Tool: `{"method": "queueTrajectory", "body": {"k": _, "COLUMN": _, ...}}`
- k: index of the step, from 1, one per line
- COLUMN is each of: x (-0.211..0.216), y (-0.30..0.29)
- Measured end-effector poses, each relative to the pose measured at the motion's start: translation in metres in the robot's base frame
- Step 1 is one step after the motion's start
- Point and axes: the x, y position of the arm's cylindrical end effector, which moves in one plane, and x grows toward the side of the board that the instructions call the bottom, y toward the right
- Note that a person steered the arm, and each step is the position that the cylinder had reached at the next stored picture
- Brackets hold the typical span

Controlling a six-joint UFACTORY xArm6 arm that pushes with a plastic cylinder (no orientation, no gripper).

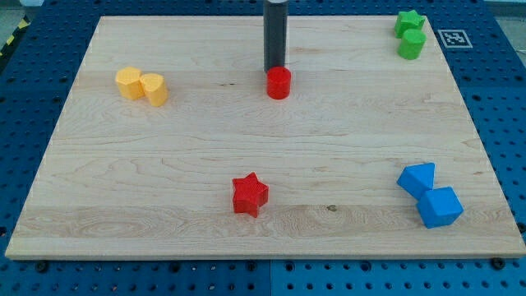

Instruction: Move the red circle into the red star

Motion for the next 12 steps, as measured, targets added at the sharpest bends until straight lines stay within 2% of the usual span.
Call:
{"method": "queueTrajectory", "body": {"k": 2, "x": 0.025, "y": 0.030}}
{"method": "queueTrajectory", "body": {"k": 4, "x": 0.042, "y": 0.030}}
{"method": "queueTrajectory", "body": {"k": 8, "x": 0.040, "y": 0.000}}
{"method": "queueTrajectory", "body": {"k": 12, "x": 0.079, "y": 0.011}}
